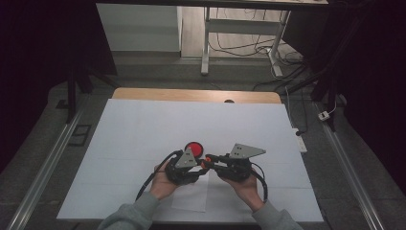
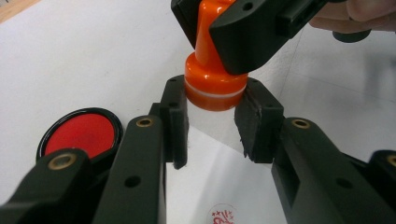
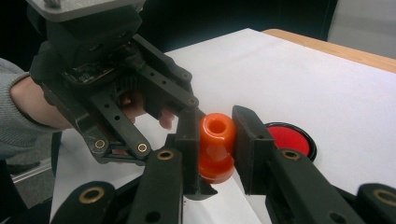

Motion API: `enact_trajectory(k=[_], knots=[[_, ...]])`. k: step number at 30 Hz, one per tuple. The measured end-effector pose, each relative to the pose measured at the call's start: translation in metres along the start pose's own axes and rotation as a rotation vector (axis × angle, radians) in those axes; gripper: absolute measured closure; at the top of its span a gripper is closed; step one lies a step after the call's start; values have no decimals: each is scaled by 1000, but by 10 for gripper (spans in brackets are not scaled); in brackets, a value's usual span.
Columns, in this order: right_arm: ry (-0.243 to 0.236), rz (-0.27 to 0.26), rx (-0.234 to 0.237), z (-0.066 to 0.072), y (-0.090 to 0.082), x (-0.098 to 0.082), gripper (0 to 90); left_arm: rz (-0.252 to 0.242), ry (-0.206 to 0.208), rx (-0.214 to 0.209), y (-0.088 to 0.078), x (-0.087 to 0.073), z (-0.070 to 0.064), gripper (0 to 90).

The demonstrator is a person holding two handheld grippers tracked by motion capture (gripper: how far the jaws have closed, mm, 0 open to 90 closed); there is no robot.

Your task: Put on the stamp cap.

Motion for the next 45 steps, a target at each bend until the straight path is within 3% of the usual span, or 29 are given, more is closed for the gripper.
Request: enact_trajectory(k=[15,28,41,45], knots=[[11,-5,9,0,0,-1,722,5,27,29,-1,0,-2,653],[13,8,11,1,2,-3,725,24,18,29,0,-1,-3,653],[26,11,12,1,9,-11,726,77,21,24,3,-5,-2,651],[26,18,12,0,10,-11,725,61,19,22,3,-5,-1,649]])
Point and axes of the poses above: each handheld gripper's, and its own axes: y roughly forward along the jaws, x roughly out of its top, z roughly to its left, the point moved 5 cm from there along y, roughly forward along the jaws, and after that the axes turned 10 degrees about z, right-handed, at the moved point
